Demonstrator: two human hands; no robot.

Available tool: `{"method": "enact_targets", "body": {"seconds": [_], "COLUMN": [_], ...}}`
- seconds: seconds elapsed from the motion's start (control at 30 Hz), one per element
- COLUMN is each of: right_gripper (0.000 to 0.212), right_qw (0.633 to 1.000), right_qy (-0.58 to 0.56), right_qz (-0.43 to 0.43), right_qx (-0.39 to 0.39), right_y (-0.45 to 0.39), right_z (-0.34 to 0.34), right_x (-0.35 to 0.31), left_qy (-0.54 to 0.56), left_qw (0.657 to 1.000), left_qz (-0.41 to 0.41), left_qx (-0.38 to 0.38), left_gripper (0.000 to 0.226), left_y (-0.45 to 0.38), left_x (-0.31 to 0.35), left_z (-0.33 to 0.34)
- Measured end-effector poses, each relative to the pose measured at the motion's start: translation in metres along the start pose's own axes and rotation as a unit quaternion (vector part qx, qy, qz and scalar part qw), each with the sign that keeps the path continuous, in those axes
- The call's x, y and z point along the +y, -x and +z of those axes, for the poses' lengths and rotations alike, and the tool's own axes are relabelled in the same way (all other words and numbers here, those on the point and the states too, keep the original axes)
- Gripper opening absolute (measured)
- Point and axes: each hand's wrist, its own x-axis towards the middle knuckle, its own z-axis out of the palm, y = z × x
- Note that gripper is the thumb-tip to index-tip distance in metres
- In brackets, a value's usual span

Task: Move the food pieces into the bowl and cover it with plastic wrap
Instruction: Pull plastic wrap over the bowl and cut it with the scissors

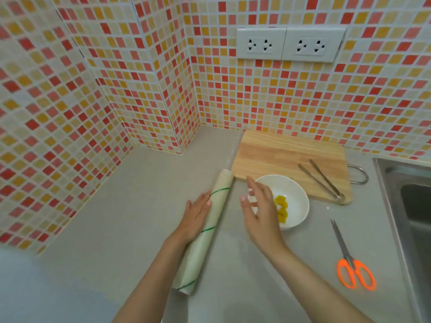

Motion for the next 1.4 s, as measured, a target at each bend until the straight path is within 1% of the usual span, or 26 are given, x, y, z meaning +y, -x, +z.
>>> {"method": "enact_targets", "body": {"seconds": [0.07,0.1,0.17,0.23,0.3,0.4,0.47,0.53,0.6,0.63,0.67,0.73,0.77,0.83,0.93,1.07,1.17,1.23,1.33,1.4], "right_gripper": [0.038,0.04,0.049,0.052,0.051,0.04,0.031,0.025,0.021,0.019,0.017,0.015,0.013,0.011,0.012,0.015,0.015,0.015,0.015,0.017], "right_qw": [0.991,0.982,0.968,0.964,0.961,0.963,0.97,0.973,0.966,0.961,0.956,0.942,0.934,0.923,0.916,0.915,0.924,0.937,0.961,0.969], "right_qy": [-0.051,-0.052,-0.03,-0.026,-0.024,-0.037,-0.065,-0.111,-0.172,-0.197,-0.217,-0.246,-0.26,-0.278,-0.278,-0.264,-0.242,-0.213,-0.145,-0.118], "right_qz": [0.076,0.121,0.184,0.208,0.223,0.228,0.208,0.188,0.188,0.193,0.197,0.204,0.204,0.202,0.224,0.245,0.245,0.228,0.162,0.133], "right_qx": [-0.102,-0.138,-0.167,-0.163,-0.158,-0.136,-0.11,-0.079,-0.038,-0.009,0.026,0.101,0.132,0.171,0.184,0.178,0.164,0.156,0.173,0.173], "right_y": [0.023,0.031,0.04,0.042,0.041,0.037,0.035,0.032,0.026,0.022,0.018,0.011,0.008,0.003,-0.004,-0.012,-0.012,-0.012,-0.013,-0.015], "right_z": [0.038,0.052,0.068,0.073,0.072,0.066,0.061,0.055,0.048,0.044,0.039,0.027,0.021,0.01,-0.005,-0.024,-0.031,-0.032,-0.038,-0.043], "right_x": [-0.004,-0.003,0.0,-0.001,-0.002,-0.004,-0.006,-0.011,-0.017,-0.02,-0.022,-0.024,-0.025,-0.026,-0.024,-0.015,-0.01,-0.011,-0.014,-0.016], "left_qy": [-0.002,-0.004,0.002,0.028,0.069,0.159,0.286,0.404,0.46,0.466,0.449,0.375,0.349,0.344,0.391,0.397,0.391,0.385,0.379,0.377], "left_qw": [1.0,1.0,1.0,0.999,0.997,0.986,0.958,0.915,0.887,0.884,0.891,0.918,0.924,0.924,0.909,0.909,0.912,0.913,0.916,0.916], "left_qz": [-0.002,-0.003,-0.005,-0.015,-0.031,-0.047,-0.027,-0.001,0.016,0.024,0.042,0.111,0.138,0.153,0.136,0.124,0.127,0.131,0.134,0.135], "left_qx": [-0.009,-0.013,-0.017,-0.015,-0.013,-0.001,0.009,0.021,0.032,0.037,0.045,0.062,0.069,0.069,0.052,0.014,0.007,0.008,0.01,0.017], "left_gripper": [0.052,0.054,0.055,0.053,0.052,0.055,0.056,0.053,0.046,0.041,0.038,0.045,0.052,0.057,0.057,0.053,0.048,0.046,0.047,0.049], "left_y": [0.001,0.002,0.003,0.005,0.007,0.011,0.016,0.02,0.022,0.022,0.021,0.02,0.02,0.018,0.014,0.009,0.008,0.008,0.007,0.004], "left_x": [0.001,0.002,0.004,0.006,0.009,0.017,0.028,0.044,0.06,0.067,0.073,0.086,0.093,0.106,0.119,0.126,0.128,0.131,0.137,0.139], "left_z": [0.002,0.003,0.006,0.007,0.009,0.011,0.011,0.009,0.006,0.005,0.004,0.004,0.005,0.011,0.023,0.037,0.04,0.041,0.037,0.032]}}
